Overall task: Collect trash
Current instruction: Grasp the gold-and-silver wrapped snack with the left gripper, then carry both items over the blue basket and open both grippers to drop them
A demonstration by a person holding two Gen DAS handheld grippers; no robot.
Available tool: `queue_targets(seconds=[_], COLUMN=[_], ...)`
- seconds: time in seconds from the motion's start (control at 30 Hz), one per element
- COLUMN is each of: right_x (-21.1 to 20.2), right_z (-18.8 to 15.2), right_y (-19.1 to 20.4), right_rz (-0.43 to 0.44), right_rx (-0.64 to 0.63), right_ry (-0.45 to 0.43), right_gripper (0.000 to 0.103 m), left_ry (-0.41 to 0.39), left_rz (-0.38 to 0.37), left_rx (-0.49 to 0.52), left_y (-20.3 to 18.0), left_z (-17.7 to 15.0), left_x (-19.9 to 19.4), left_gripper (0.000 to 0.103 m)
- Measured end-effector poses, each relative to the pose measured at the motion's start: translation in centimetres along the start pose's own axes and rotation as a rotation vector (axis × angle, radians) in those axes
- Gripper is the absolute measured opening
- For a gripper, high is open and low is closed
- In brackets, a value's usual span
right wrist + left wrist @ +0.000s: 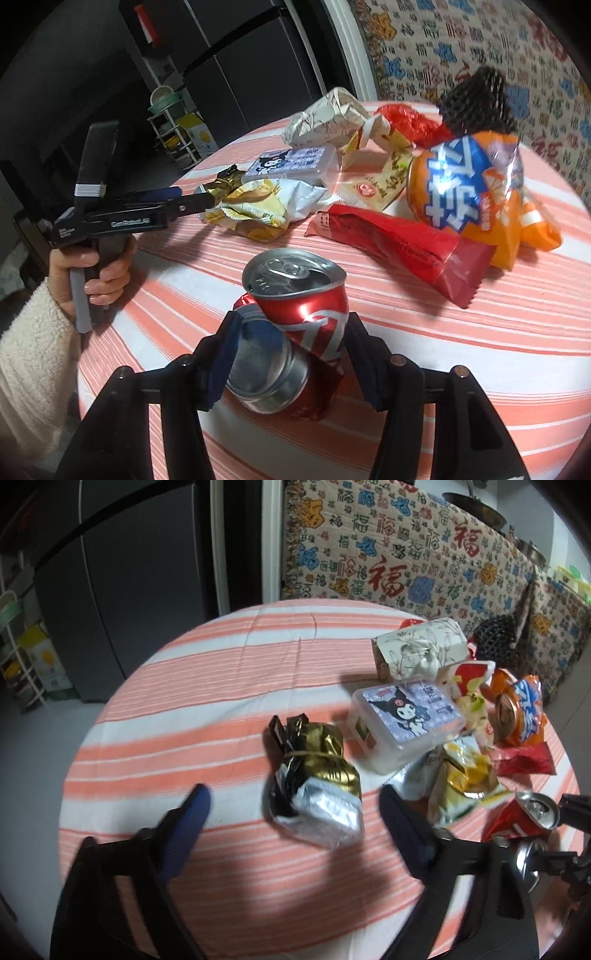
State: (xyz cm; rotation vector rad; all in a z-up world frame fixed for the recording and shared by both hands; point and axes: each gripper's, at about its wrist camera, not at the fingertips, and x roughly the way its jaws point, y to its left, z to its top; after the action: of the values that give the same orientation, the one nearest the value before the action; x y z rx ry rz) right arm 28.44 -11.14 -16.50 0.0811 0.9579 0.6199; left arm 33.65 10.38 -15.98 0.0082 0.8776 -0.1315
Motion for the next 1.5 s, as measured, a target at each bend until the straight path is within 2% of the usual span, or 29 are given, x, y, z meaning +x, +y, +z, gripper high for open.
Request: queue_targets(seconds=[0.03,0.07,0.1,0.23,0.4,0.53,0.63,0.8,1.03,1.13,1.27,1.5], right_x=[0.1,0.1,0.1,-0.7,-3.3,-5.7,-7.3,-9.7,-15.0,-18.5,-23.4,-28.5], right_z=[0.1,0.2,0.2,0.1,-0.2,-0.8,-1.3,-2.6,-4.8,-5.8,-8.1,-12.8], right_y=[-0.2,-0.3,-0.4,-0.6,-0.3,0.1,-0.1,-1.1,-5.3,-8.3,-13.1,-22.1], right_rz=[0.009,0.017,0.021,0.015,-0.011,-0.039,-0.080,-0.142,-0.236,-0.298,-0.426,-0.618], right_rx=[0.014,0.032,0.038,0.064,0.055,0.041,0.037,0.050,0.121,0.169,0.240,0.358], right_ry=[0.001,-0.001,-0.003,-0.023,-0.070,-0.105,-0.129,-0.154,-0.217,-0.249,-0.267,-0.211], right_gripper=[0.055,0.046,0.028,0.027,0.027,0.027,0.027,0.027,0.027,0.027,0.027,0.027], left_ry=[0.009,0.023,0.024,-0.010,-0.041,-0.061,-0.072,-0.095,-0.081,-0.074,-0.051,0.055], left_rz=[-0.014,-0.038,-0.038,-0.015,-0.004,-0.034,-0.086,-0.187,-0.308,-0.366,-0.453,-0.581], left_rx=[-0.005,-0.006,-0.004,-0.017,-0.067,-0.040,-0.029,0.032,0.121,0.166,0.223,0.317], left_y=[-0.1,-0.2,-0.4,-0.6,-0.4,-2.6,-5.3,-11.5,-19.8,-24.8,-31.4,-43.4], left_z=[0.0,0.0,-0.1,-1.0,-3.0,-4.7,-5.7,-6.1,-4.5,-3.4,-2.4,-1.6], left_x=[0.3,0.5,0.5,-0.6,-4.1,-7.3,-9.3,-11.8,-12.5,-12.0,-10.9,-6.6], left_gripper=[0.060,0.048,0.047,0.043,0.042,0.042,0.042,0.042,0.042,0.042,0.042,0.042])
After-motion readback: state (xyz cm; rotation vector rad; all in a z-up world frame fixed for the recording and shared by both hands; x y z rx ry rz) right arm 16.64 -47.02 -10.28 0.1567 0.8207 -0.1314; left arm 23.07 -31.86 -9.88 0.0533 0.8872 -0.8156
